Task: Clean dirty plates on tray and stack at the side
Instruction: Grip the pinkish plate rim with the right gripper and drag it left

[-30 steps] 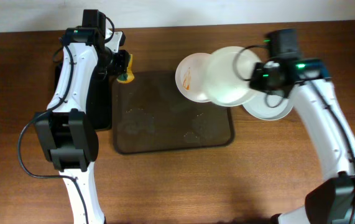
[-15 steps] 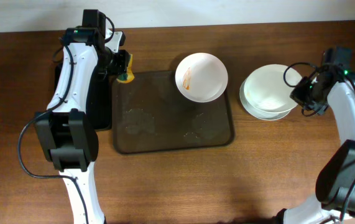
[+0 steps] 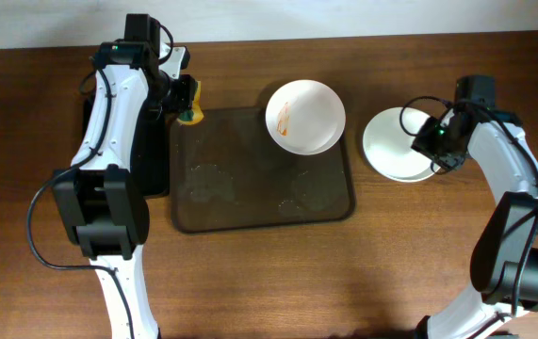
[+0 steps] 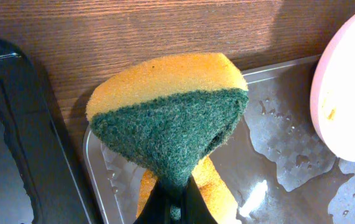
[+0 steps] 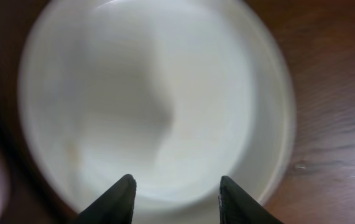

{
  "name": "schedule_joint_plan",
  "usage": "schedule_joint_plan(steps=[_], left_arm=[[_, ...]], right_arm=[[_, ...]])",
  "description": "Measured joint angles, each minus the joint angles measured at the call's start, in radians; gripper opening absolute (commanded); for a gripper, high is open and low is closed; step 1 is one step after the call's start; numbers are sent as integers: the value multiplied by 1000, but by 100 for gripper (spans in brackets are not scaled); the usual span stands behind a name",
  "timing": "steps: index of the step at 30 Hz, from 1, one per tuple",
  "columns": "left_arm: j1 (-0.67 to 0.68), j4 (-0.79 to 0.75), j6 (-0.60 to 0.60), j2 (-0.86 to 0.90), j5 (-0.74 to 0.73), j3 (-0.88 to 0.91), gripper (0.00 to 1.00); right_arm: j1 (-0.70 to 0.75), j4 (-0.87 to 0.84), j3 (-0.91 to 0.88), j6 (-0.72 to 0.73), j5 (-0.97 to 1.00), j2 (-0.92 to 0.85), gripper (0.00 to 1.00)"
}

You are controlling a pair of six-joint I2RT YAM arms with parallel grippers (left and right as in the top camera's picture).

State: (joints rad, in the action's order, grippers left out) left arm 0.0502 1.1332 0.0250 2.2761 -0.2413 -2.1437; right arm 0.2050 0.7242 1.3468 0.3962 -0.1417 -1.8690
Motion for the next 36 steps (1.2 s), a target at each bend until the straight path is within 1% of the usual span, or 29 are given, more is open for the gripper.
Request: schedule_joint_plan(steps=[1,4,6,9,11,15,17,19,20,21,25,31,33,34,36], left_arm=[[0,0,0,0,0,0,1],[0,0,0,0,0,0,1],[0,0,0,0,0,0,0],[0,0,0,0,0,0,0],[0,0,0,0,0,0,1],[0,0,0,0,0,0,0],[0,0,0,0,0,0,0],[0,0,0,0,0,0,1],[0,0,0,0,0,0,1],[0,0,0,0,0,0,0],[0,0,0,0,0,0,1],[0,0,0,0,0,0,0],[0,0,0,0,0,0,1],[0,0,0,0,0,0,1],[0,0,0,0,0,0,0]], right_arm=[[-8,0,8,0,-10,0,44],[-123,-42,68,18,-61,0,44],[-211,-64,76,82,-67,0,44],[-338,-85,77,240,-19,-20,43],[-393,-116,77,314,21,-67,44],[-449,-176,77,391,51,-150,43],[-451,-190,77,409,57,-176,37],[-451,-191,77,420,63,-196,21],[-451,-191,77,420,65,-201,9],[-451,-191,77,427,67,-203,4],[-458,-158,80,403,31,-203,4],[-522,-48,87,320,-109,-203,4],[-558,-22,87,287,-153,-203,6],[-572,-17,87,278,-166,-203,18],[-619,-5,87,259,-191,-203,39]])
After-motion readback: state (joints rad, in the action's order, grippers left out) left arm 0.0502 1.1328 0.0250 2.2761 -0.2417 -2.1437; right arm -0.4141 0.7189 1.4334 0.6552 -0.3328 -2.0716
